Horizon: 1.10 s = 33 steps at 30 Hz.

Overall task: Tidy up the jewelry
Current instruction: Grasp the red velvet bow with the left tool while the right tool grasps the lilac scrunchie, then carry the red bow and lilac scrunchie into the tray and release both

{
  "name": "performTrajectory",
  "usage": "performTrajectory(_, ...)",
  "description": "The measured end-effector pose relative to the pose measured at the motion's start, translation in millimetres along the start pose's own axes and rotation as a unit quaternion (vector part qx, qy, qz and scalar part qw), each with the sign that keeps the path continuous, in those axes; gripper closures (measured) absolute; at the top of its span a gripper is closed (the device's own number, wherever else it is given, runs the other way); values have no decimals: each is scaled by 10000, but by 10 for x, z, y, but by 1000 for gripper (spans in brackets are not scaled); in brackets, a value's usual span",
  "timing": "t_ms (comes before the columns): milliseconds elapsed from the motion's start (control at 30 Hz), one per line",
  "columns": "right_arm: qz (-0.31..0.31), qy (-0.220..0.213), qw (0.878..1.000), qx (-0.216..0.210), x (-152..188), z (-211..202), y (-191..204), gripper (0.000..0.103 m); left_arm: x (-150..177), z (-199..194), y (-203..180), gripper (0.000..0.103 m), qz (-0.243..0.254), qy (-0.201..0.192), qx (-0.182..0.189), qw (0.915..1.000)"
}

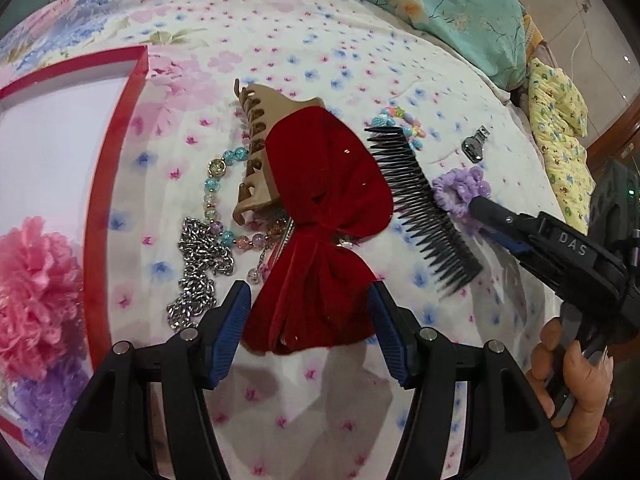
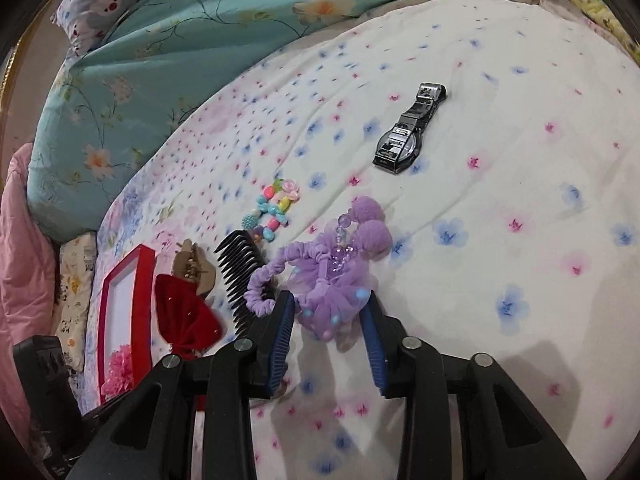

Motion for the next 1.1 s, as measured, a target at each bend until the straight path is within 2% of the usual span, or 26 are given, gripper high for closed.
performTrajectory(33, -11, -48, 10000, 16, -2, -4, 1, 74, 2, 23, 7, 47, -30, 22, 78, 10000)
performTrajectory(67, -19, -63, 10000, 42, -7, -1, -1, 78, 6, 35, 11, 58, -61, 27, 185, 9998)
performTrajectory(100, -28, -85, 9999, 48, -6, -8, -5, 79, 14, 39, 11, 67, -79, 31, 270, 9996)
performTrajectory(200, -74, -178, 9998, 78, 2, -62, -12, 81, 32, 8, 4, 84, -76, -39, 308, 9995)
performTrajectory(300, -53, -292, 9996, -6, 13, -171, -13, 82, 66, -72, 6, 91, -119, -89, 455, 9989)
performTrajectory(500, -212, -528, 9981, -219, 47, -444, 105, 82, 175, -309, -29, 92, -121, -301, 557, 9979)
performTrajectory(700, -429, -548, 9965, -459, 173, -616, 302, 82, 268, -641, -41, 92, -98, -600, 654, 9960)
performTrajectory(1100, -984, -342, 9908, -865, 404, -618, 910, 82, 463, -1145, 373, 92, -504, -1093, 612, 9908)
Point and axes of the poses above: each gripper's, at about its wrist camera, not at the fingertips, and z roughly the way its jaws point, y to its left, x to its underside, the point moved 4 cm from there along z, roughly the way its jaws point, and after that the axes turned 8 degrees about y, right-handed, at the moved point
